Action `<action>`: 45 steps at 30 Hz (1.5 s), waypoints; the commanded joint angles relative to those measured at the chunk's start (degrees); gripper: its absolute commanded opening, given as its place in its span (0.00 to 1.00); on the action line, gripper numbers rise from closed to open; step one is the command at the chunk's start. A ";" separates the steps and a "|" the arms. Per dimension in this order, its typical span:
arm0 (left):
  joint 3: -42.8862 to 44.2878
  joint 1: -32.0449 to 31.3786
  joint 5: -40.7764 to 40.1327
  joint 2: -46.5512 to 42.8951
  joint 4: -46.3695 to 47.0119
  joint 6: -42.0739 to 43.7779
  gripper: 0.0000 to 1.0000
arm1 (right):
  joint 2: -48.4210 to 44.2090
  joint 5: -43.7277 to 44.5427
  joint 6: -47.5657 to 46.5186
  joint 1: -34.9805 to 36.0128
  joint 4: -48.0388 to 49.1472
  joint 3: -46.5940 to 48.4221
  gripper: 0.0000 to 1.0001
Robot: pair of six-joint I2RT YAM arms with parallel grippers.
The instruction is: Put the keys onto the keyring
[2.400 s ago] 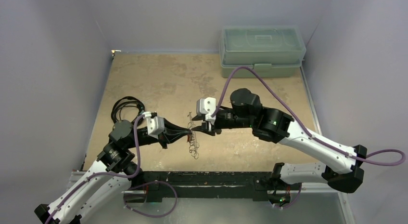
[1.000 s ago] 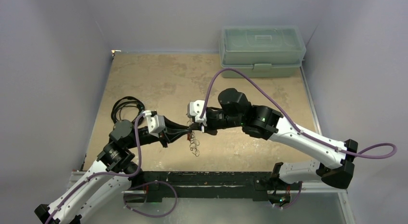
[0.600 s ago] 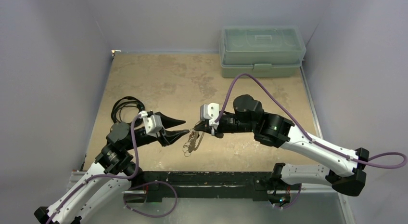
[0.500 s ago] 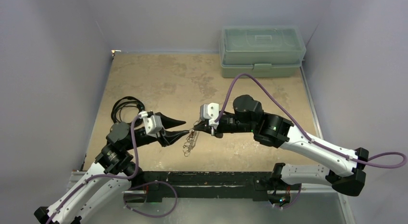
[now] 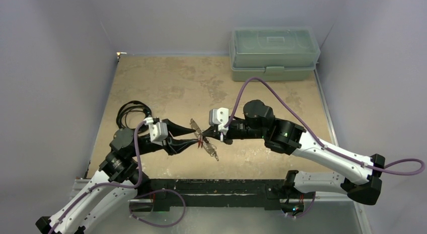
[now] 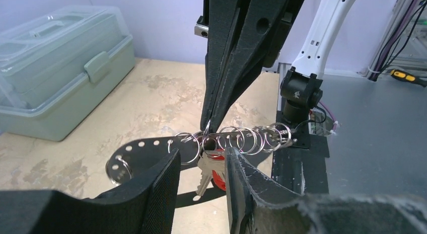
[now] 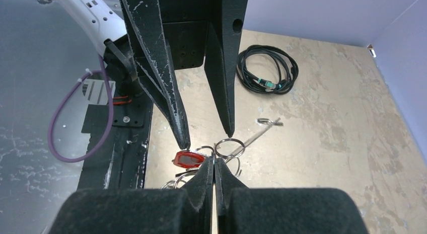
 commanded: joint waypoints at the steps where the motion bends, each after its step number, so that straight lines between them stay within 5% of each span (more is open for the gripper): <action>1: 2.16 -0.02 0.15 0.84 2.15 -2.69 0.36 | -1.09 -0.14 0.62 0.14 3.87 -0.09 0.00; 33: 2.66 0.03 1.82 2.15 1.74 -2.28 0.00 | 0.32 -2.56 1.55 0.14 5.91 -0.54 0.00; 45: 2.10 0.02 0.99 1.05 1.87 -1.88 0.00 | -2.26 1.23 1.90 0.14 8.88 -2.39 0.00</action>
